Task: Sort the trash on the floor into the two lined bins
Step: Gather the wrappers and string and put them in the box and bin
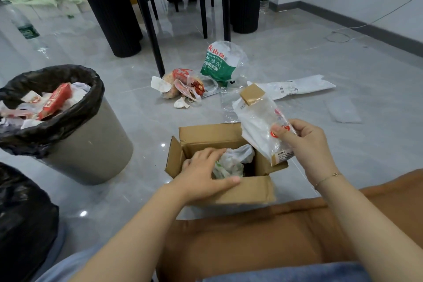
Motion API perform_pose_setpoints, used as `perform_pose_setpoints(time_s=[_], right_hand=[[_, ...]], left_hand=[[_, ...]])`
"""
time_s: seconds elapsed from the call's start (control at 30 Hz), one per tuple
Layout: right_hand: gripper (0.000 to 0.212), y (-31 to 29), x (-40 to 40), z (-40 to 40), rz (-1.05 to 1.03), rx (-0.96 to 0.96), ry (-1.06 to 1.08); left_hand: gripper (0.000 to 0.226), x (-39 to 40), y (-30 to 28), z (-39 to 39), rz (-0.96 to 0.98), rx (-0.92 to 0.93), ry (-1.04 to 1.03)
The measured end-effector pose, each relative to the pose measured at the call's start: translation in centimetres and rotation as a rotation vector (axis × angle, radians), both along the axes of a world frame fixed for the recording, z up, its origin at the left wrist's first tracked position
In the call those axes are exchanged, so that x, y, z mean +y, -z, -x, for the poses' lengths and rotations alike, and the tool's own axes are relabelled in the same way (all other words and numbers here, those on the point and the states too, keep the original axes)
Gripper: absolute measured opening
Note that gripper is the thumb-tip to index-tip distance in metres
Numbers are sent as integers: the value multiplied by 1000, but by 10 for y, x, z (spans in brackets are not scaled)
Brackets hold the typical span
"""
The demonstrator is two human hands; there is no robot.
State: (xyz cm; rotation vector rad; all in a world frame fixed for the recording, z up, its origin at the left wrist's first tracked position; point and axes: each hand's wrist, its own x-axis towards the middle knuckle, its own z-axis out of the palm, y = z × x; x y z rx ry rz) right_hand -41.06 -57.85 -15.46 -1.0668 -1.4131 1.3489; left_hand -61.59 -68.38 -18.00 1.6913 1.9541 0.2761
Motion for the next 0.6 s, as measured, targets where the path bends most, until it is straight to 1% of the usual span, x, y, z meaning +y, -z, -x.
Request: perform_pose_setpoints(time_s=[0.07,0.1,0.17,0.27,0.33,0.37,0.43,0.53,0.6], right_hand=[[10,4,3,0,17,-14,34],[12,5,5,1,31,-20,49],[19,6,8,1,45,-67,42],[20,1,6,3,-2,-239,-110],[19,-2,1,7,-77,-342,-205],[19,-2,-1,9,-110,-354,-225],[17,-3,-4,13,-152,-304,-237],[10,1,-5,22,-119,-175,-258],[13,8,-5,28,-120,-200,-285]], left_hand=[[99,2,5,-1,199,20,27],[104,3,8,-2,260,26,55],[103,4,13,-6,302,71,124],[79,8,20,-8,261,139,213],[61,12,24,-5,218,129,234],[53,13,24,-4,209,112,243],[38,16,24,-4,186,91,261],[22,16,23,-5,139,123,312],[19,14,22,-6,117,161,342]])
